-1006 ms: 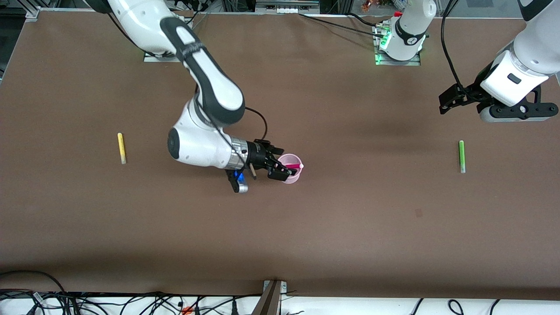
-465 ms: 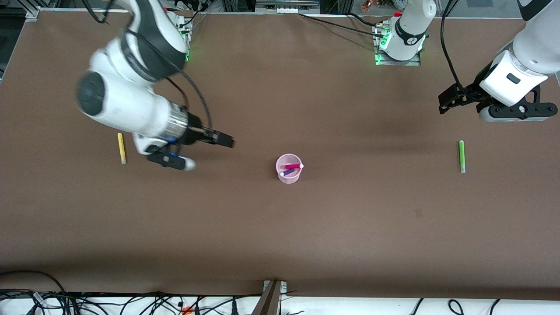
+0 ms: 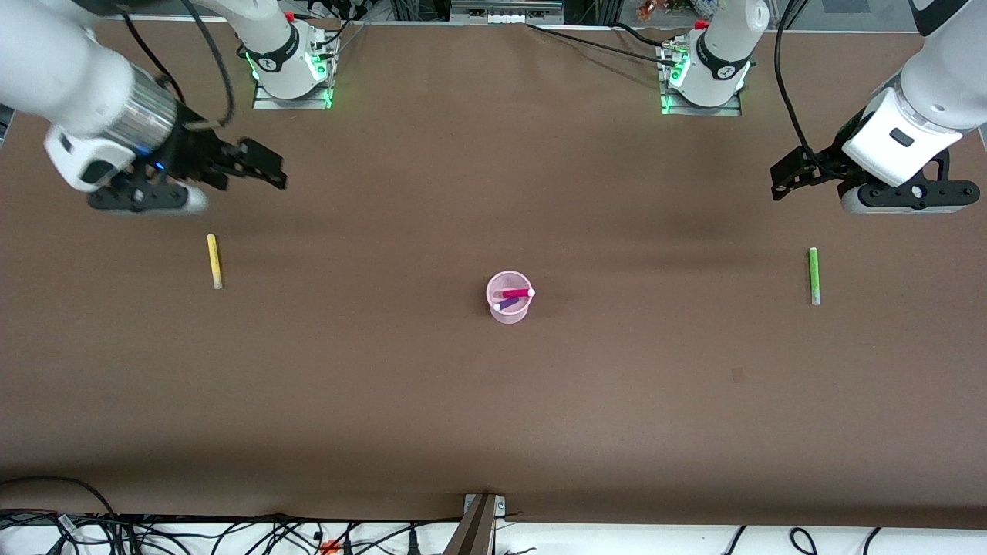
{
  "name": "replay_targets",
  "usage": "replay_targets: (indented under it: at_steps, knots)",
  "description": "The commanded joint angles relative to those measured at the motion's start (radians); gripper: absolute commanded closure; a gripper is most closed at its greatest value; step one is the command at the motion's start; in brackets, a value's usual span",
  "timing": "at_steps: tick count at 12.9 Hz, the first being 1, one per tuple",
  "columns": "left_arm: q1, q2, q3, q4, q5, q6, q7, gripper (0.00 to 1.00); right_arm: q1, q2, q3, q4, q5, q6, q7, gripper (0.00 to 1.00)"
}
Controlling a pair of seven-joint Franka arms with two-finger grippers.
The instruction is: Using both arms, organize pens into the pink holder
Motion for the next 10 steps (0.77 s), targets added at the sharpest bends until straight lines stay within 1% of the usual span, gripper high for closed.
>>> replay_targets:
  at_steps: [1, 3, 4, 5, 6, 7, 8, 10]
  knots:
    - [-0.059, 0.0, 0.051, 0.011, -0.011, -0.014, 0.002, 0.0, 0.008, -0.105, -0.038, -0.104, -0.053, -0.01, -0.063, 0.0]
    - [-0.086, 0.0, 0.089, 0.011, -0.011, -0.014, 0.007, 0.0, 0.007, -0.121, -0.043, -0.102, -0.123, 0.001, -0.101, 0.0]
    - [-0.091, 0.0, 0.094, 0.011, -0.011, -0.014, 0.007, 0.0, -0.034, -0.119, -0.023, -0.097, -0.176, 0.01, -0.158, 0.0]
    - [-0.089, 0.0, 0.094, 0.011, -0.011, -0.014, 0.007, 0.0, -0.144, -0.115, 0.068, -0.094, -0.188, 0.013, -0.236, 0.0]
    - [-0.083, 0.0, 0.094, 0.011, -0.011, -0.014, 0.007, 0.0, -0.296, -0.11, 0.197, -0.082, -0.189, 0.026, -0.284, 0.0]
    - [-0.079, 0.0, 0.094, 0.011, -0.011, -0.014, 0.007, 0.0, -0.4, -0.098, 0.303, -0.063, -0.197, 0.036, -0.293, 0.0]
    - [-0.077, 0.0, 0.093, 0.011, -0.011, -0.014, 0.007, 0.0, -0.426, -0.081, 0.325, -0.033, -0.194, 0.036, -0.301, 0.0]
    - [-0.077, 0.0, 0.093, 0.011, -0.011, -0.014, 0.007, 0.0, -0.431, -0.056, 0.326, 0.004, -0.192, 0.024, -0.309, 0.0]
